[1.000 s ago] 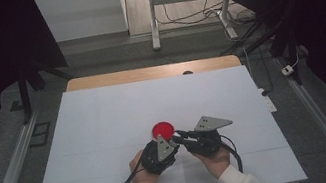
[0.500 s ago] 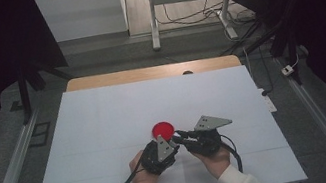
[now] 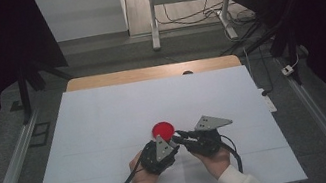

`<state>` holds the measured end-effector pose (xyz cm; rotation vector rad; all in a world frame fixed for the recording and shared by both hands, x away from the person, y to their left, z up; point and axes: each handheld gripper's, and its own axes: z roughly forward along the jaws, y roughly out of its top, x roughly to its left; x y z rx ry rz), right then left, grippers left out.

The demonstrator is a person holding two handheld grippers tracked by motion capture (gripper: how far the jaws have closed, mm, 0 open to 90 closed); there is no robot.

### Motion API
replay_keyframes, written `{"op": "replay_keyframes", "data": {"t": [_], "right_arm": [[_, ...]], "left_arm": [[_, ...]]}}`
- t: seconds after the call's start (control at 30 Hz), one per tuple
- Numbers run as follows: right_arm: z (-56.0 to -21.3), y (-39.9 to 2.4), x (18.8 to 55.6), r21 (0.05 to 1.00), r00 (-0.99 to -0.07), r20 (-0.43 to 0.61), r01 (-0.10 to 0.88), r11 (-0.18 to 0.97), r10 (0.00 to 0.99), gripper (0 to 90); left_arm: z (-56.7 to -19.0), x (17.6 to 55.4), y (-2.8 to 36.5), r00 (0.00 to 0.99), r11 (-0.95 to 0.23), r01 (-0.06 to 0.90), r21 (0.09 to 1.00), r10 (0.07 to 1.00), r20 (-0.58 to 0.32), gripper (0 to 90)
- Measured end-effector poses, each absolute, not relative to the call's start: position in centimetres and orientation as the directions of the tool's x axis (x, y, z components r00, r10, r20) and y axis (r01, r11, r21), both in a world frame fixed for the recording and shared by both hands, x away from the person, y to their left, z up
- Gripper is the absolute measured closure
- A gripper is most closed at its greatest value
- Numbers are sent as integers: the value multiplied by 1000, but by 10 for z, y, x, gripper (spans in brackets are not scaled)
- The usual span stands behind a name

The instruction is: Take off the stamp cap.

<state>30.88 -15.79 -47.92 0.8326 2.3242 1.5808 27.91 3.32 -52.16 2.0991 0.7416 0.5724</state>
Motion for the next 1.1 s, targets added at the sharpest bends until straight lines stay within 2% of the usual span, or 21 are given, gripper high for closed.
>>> {"op": "replay_keyframes", "data": {"t": [0.4,0.5,0.8,0.97,1.1], "right_arm": [[-479,-157,310,899,-820,146,343,272,553,753],[-478,-158,310,899,-821,147,343,272,551,753],[-478,-158,309,902,-817,151,345,261,557,752],[-476,-158,309,901,-819,150,343,264,554,752],[-476,-158,309,898,-821,149,346,273,552,753]], "left_arm": [[-522,276,31,712,-557,257,790,662,235,658],[-522,276,32,710,-553,258,792,664,233,658],[-522,279,35,725,-479,305,823,677,126,657],[-522,278,35,726,-476,299,827,676,127,658],[-522,276,34,718,-523,267,810,668,194,658]]}}
